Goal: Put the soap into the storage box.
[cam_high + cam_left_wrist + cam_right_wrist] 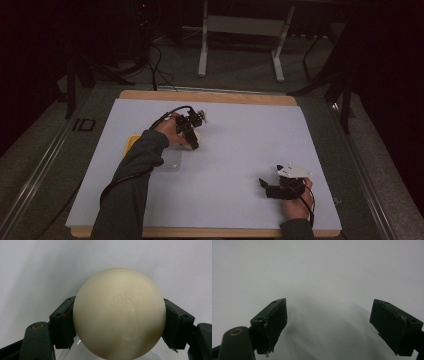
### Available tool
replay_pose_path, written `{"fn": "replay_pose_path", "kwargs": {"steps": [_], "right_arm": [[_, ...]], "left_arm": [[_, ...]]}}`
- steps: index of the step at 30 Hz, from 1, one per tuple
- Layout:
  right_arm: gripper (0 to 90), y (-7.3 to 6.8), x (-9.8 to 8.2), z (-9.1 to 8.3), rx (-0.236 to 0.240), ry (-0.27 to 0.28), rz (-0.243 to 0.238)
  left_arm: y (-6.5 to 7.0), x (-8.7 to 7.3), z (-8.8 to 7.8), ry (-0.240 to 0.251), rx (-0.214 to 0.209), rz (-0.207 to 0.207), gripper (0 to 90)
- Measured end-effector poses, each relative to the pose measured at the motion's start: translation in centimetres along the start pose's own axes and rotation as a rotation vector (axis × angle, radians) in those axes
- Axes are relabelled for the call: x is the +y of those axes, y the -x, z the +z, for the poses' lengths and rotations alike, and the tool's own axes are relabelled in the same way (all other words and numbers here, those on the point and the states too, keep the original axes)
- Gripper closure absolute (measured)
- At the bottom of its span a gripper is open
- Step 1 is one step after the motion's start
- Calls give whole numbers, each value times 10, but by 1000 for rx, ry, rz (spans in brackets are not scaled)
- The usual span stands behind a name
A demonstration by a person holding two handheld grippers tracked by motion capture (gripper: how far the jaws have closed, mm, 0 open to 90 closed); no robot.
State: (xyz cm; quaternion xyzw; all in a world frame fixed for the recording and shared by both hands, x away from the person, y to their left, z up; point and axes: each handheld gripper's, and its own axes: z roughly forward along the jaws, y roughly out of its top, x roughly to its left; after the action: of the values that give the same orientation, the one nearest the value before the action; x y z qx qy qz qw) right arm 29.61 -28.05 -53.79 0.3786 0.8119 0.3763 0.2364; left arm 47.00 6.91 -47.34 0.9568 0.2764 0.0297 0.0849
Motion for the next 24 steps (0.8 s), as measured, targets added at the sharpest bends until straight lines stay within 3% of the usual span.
{"fn": "replay_pose_path", "kwargs": {"steps": [8, 24], "right_arm": [[142, 0, 0, 0, 0, -1, -1], [142, 0, 0, 0, 0, -1, -3]], "left_arm": [[-3, -7, -8, -5, 1, -9, 257], [-7, -19, -25, 4, 9, 14, 257]]}}
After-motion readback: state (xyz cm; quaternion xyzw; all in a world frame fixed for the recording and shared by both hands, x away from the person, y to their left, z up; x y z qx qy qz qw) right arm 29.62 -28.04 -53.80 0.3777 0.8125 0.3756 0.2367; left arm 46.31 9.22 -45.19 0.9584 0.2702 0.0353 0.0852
